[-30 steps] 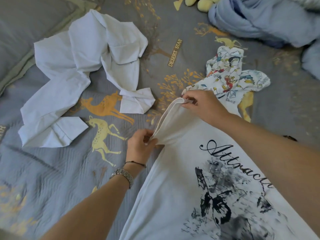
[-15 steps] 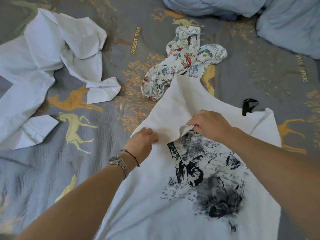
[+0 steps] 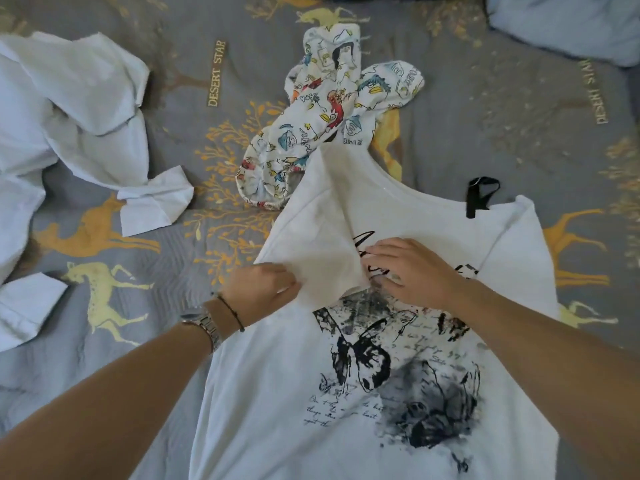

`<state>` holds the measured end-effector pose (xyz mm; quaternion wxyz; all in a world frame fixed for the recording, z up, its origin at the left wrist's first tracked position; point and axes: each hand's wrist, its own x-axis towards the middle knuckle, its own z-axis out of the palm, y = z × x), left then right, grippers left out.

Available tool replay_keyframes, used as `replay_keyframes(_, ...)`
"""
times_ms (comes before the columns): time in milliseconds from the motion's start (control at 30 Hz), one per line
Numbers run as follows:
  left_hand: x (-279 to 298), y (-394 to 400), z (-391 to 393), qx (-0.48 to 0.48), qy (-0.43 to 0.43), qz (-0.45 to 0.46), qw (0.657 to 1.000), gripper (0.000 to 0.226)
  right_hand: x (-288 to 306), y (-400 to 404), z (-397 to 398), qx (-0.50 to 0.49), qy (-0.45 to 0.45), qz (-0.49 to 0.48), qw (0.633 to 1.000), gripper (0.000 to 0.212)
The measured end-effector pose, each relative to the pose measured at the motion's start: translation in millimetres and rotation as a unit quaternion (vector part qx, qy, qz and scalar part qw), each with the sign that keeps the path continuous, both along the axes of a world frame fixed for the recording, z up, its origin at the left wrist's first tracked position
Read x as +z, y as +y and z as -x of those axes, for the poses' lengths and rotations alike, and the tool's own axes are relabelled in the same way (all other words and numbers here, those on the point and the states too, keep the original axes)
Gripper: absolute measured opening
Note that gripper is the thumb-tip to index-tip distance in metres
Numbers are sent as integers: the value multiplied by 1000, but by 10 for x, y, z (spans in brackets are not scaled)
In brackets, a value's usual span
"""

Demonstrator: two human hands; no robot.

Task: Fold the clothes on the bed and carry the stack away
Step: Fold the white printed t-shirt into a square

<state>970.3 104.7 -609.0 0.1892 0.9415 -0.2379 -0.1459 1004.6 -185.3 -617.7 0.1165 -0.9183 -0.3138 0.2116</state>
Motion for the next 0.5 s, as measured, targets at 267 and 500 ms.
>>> replay_keyframes(267, 53, -517, -1414, 253, 28, 42, 966, 42, 218, -1219, -351, -494, -48, -97, 863, 40)
replay_keyframes(500, -137, -609, -1836, 315, 129, 24, 940, 66, 39, -1779, -516, -517, 47, -86, 850, 57)
